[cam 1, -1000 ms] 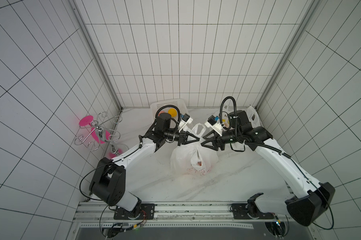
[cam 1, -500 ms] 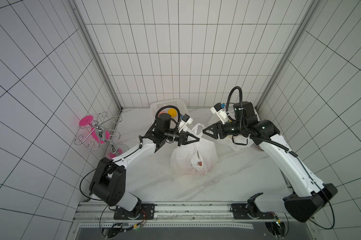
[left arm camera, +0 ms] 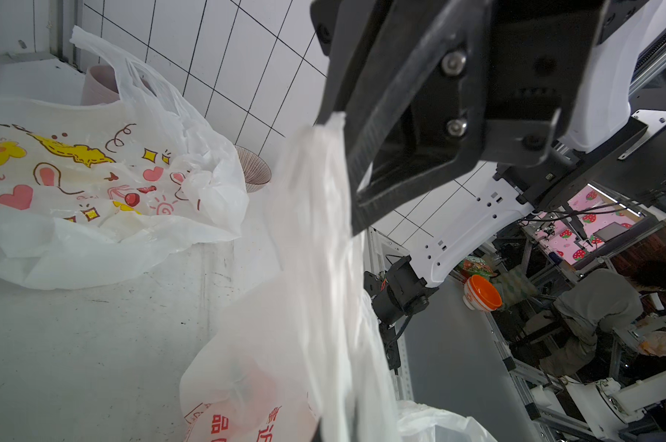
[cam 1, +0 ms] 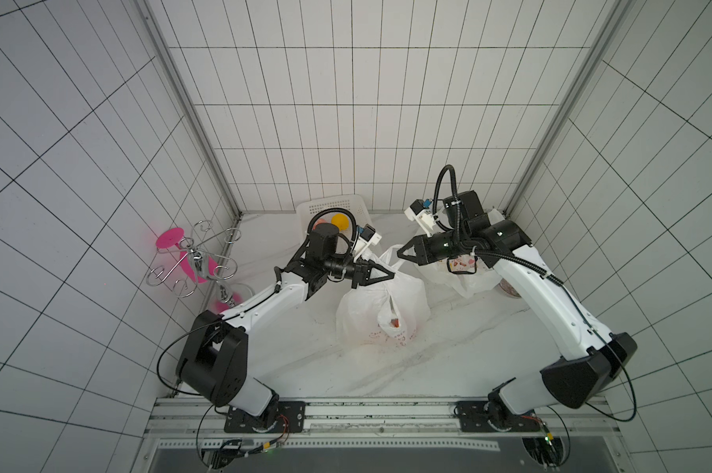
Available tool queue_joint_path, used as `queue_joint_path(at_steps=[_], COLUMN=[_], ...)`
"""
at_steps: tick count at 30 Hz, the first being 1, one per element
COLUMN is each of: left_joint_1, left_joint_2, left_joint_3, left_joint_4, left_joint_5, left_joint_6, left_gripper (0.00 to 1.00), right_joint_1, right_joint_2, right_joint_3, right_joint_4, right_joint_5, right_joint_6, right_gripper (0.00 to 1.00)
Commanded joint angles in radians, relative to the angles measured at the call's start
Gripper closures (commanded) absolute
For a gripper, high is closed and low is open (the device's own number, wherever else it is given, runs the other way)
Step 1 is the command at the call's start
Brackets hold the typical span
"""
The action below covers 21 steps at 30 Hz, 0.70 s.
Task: Place the peach into a plastic bag & tie a knot
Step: Cross the plastic bag at the center of the board.
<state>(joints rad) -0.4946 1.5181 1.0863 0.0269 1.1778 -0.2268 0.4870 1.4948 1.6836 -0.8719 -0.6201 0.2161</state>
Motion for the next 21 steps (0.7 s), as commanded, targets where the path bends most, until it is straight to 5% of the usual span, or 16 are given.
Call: queue_joint_path(at_steps=[1,8,13,21], left_joint_1=[0.004,0.002,0.033,0.044], left_joint_2=[-0.001,-0.004,-0.002,-0.009], left_joint_3=[-0.005,-0.006,-0.010,0.019], left_joint_4=[-0.020,-0.014,-0.019,0.005], left_joint_5=[-0.016,-0.007,-0.017,-0.027], left_joint_6=[0.023,0.015,-0.013,-0.059], left_gripper=[0.83,0.85,0.98,0.98], right_joint_1=[0.005,0.004,0.000,0.089], right_joint_2=[-0.033,-0.067,-0.119,-0.278], right_joint_3=[0.119,0.070,0.049,-0.246], right_joint_4=[0.028,0.058,-0.025,0.035], right_joint_5=[-0.051,-0.031,0.024,0.092], right_joint_6=[0.032,0.047,0.021,0.114], right_gripper=[1.00,1.00,1.00,1.00])
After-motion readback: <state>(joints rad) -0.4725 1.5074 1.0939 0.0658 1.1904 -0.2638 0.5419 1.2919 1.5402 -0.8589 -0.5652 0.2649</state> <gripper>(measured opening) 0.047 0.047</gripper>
